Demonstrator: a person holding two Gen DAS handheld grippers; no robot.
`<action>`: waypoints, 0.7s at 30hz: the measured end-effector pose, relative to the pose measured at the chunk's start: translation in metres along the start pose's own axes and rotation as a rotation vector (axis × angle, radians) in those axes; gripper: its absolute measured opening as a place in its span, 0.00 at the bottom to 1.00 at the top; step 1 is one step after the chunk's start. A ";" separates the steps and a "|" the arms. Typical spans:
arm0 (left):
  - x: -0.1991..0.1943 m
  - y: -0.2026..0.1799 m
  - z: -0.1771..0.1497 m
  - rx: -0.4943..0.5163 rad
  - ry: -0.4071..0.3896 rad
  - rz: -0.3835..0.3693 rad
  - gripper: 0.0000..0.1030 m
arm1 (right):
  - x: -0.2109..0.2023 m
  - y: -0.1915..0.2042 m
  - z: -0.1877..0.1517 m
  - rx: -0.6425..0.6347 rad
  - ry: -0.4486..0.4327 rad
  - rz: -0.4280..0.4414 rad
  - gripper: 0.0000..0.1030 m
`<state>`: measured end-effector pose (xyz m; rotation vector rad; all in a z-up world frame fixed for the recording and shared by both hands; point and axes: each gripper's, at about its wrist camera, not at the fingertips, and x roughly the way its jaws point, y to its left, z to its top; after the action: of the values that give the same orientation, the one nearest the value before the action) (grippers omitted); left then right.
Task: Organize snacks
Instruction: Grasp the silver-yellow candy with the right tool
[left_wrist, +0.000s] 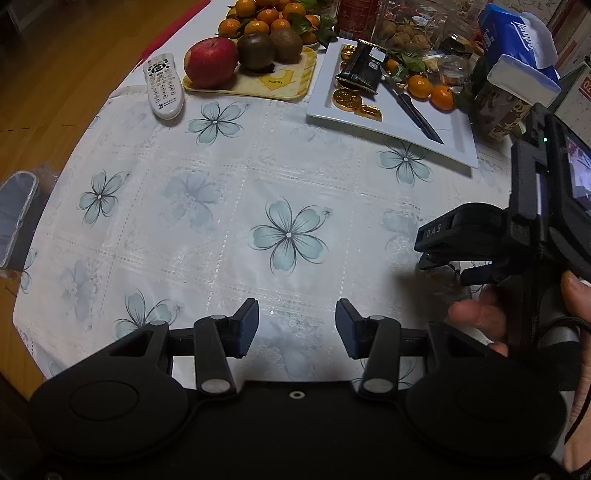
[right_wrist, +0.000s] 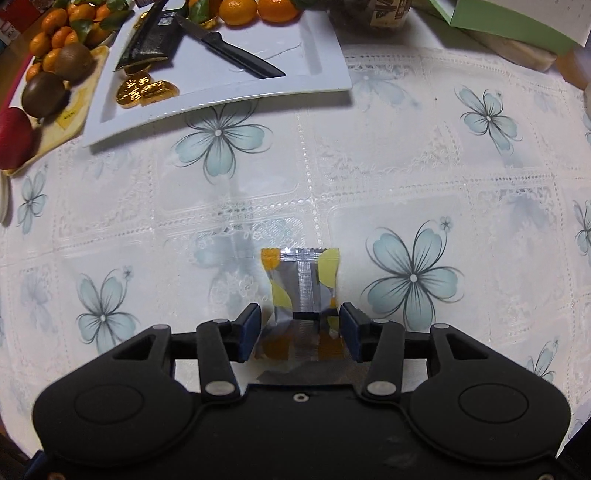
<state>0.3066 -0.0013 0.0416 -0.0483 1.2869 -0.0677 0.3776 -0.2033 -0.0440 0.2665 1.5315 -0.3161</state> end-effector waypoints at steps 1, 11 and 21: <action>0.000 0.000 0.000 0.000 0.001 -0.002 0.52 | 0.001 0.001 0.000 -0.004 0.001 -0.005 0.48; 0.004 -0.002 0.001 -0.004 0.015 -0.004 0.52 | 0.005 -0.017 0.009 0.032 0.018 0.019 0.48; 0.004 -0.003 0.000 -0.001 0.021 -0.011 0.52 | 0.010 -0.020 0.015 0.043 0.030 -0.009 0.49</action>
<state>0.3079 -0.0041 0.0376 -0.0559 1.3075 -0.0767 0.3842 -0.2280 -0.0528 0.2998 1.5573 -0.3542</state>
